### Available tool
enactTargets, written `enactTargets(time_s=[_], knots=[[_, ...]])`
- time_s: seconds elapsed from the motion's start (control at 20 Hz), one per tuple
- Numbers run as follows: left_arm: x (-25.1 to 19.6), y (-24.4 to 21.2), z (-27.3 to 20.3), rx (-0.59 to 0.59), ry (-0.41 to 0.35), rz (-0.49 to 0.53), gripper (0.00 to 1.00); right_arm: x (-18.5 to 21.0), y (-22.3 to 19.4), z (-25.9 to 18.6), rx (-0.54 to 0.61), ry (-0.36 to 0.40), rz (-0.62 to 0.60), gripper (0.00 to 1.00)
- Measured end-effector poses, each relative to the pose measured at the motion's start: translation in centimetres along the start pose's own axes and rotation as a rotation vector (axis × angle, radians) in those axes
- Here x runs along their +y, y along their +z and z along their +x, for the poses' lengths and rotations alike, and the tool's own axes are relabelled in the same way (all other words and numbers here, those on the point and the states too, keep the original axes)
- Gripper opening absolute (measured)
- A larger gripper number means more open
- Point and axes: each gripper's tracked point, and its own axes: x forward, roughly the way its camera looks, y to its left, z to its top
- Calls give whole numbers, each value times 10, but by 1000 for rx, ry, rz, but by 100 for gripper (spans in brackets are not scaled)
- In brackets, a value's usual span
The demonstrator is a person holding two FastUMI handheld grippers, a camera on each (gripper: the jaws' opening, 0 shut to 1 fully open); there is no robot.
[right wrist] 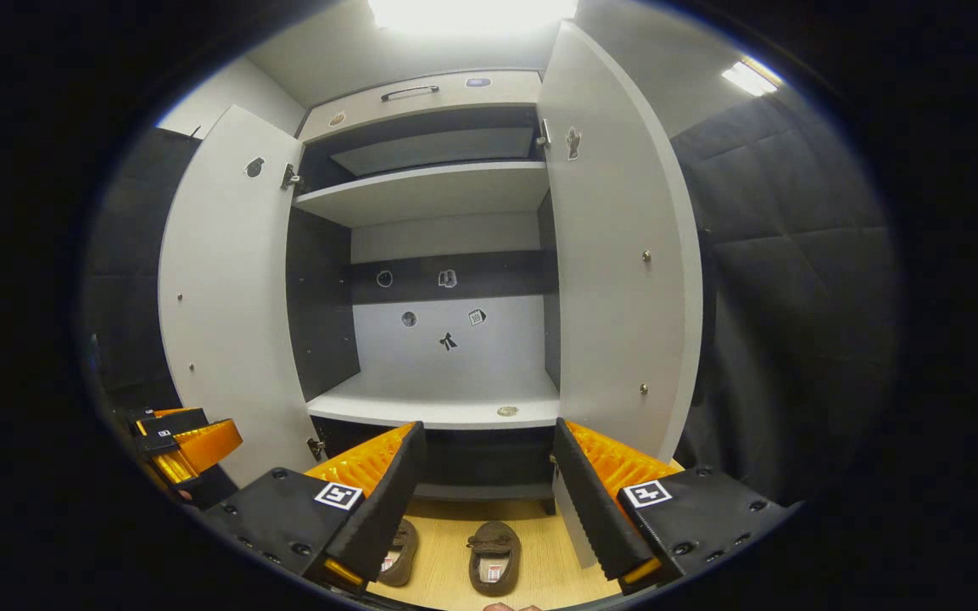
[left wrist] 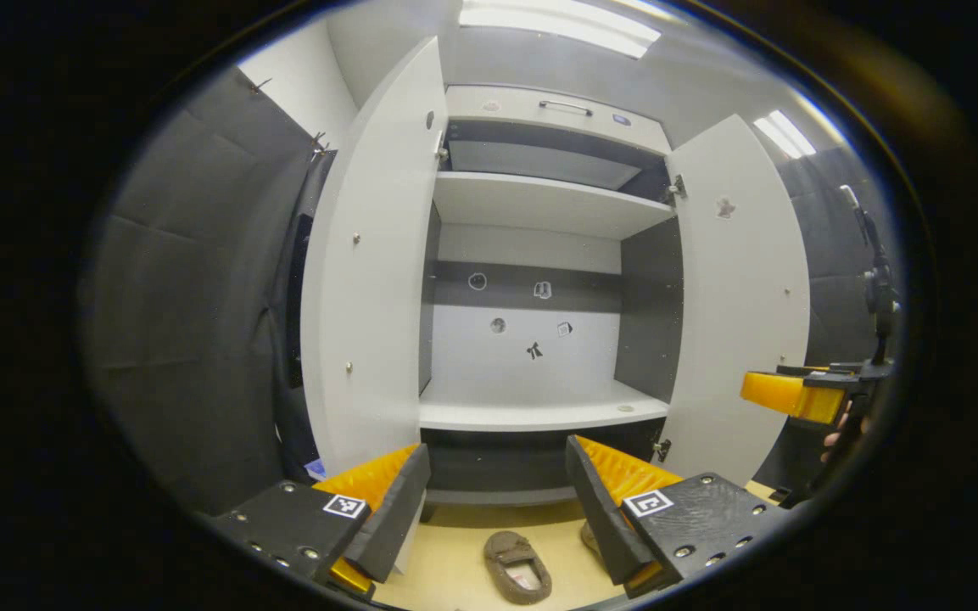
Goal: Grab one shoe with the right hand and put it into the shoe cabinet, grab the other shoe with the left hand and put it into the shoe cabinet; then close the right door with the right hand and the left door with the left hand.
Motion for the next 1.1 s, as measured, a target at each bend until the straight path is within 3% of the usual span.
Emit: enactTargets(time_s=[0.2,0.25,0.55,0.7,0.85,1.1], knots=[[2,-3,-1,4,-2,-2,93,6,-1,14,24,15,18,96],[2,-5,-2,6,-1,-1,99,7,-2,18,34,19,14,96],[2,-9,-4,15,-5,2,99,17,-35,45,203,60,-17,96],[7,-16,-6,25,1,16,99,24,-71,57,324,67,-69,96],[11,-31,-10,56,10,49,87,41,-106,60,413,131,-102,96],[14,-57,-20,115,20,67,99,64,-181,57,580,229,-38,94]])
